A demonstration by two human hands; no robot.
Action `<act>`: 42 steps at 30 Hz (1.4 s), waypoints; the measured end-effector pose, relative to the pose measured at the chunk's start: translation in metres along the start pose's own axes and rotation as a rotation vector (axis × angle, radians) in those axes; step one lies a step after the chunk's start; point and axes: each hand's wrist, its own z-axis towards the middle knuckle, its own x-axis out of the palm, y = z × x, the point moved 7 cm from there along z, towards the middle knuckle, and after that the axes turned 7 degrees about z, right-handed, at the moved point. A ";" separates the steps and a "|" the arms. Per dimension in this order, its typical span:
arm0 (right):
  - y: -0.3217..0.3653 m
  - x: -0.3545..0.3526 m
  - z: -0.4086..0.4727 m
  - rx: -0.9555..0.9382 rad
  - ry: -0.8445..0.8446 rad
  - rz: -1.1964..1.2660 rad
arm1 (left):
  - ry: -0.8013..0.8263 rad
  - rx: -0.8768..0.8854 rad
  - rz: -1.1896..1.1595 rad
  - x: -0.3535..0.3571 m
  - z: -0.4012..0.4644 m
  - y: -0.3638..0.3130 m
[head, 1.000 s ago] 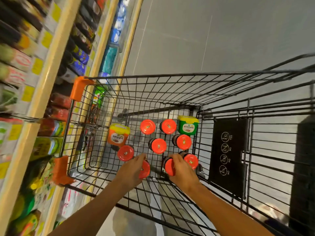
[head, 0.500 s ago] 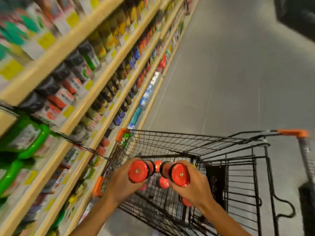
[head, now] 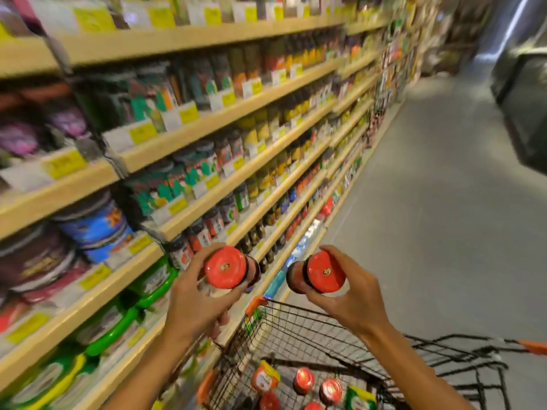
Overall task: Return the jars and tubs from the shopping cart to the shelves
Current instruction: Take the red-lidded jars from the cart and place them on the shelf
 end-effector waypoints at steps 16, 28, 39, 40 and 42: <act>0.112 0.061 0.069 -0.281 0.267 0.288 | -0.391 0.008 0.273 -0.188 -0.039 -0.070; 0.299 0.147 0.019 -0.515 0.441 0.553 | -0.677 -0.080 0.483 -0.365 -0.185 -0.108; 0.514 0.174 -0.088 -0.730 0.418 0.688 | -0.777 -0.021 0.548 -0.531 -0.338 -0.138; 0.529 0.179 -0.097 -0.735 0.435 0.715 | -0.781 -0.012 0.563 -0.546 -0.348 -0.144; 0.558 0.186 -0.111 -0.750 0.463 0.745 | -0.795 0.012 0.586 -0.572 -0.364 -0.153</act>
